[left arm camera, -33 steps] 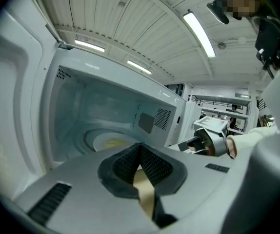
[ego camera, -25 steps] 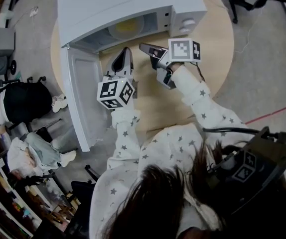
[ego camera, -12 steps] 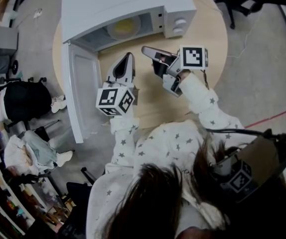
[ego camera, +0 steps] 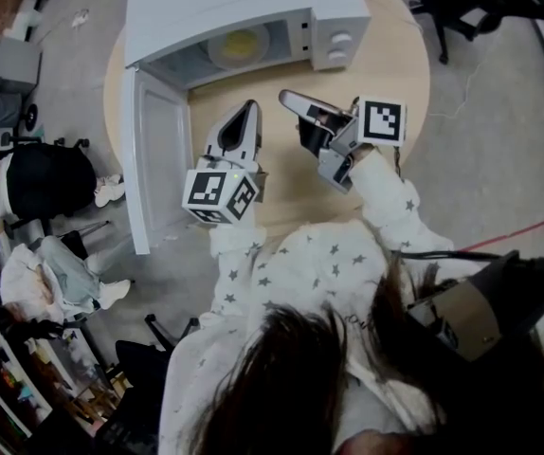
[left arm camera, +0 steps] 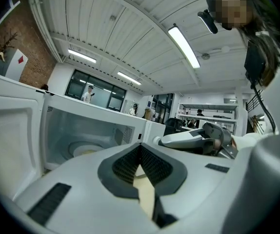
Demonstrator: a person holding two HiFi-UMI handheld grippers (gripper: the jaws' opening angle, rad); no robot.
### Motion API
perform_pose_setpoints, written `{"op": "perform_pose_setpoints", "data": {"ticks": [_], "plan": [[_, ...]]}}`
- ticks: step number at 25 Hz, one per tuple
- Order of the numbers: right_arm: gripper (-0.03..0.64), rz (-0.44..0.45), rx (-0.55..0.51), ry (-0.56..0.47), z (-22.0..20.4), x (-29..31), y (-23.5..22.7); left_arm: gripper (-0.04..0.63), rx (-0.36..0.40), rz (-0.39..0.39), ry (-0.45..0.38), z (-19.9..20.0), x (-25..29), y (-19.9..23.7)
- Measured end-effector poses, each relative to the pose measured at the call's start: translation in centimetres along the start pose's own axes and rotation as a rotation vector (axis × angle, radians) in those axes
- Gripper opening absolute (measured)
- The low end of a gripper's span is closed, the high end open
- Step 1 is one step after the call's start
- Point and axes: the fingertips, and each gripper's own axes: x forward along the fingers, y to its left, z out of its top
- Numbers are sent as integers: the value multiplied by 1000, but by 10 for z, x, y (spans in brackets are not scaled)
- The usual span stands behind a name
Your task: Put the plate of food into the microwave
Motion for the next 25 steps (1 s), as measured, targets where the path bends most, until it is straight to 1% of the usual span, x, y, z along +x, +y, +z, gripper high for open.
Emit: {"op": "perform_pose_setpoints", "data": {"ticks": [5, 15, 25], "plan": [[6, 7, 4, -18, 2, -2, -3, 2, 12, 3, -17, 5, 0, 0], [6, 29, 3, 3, -1, 2, 1, 2, 19, 2, -25, 8, 0, -3], [6, 21, 1, 27, -5, 4, -1, 2, 7, 14, -26, 8, -3, -2]]}}
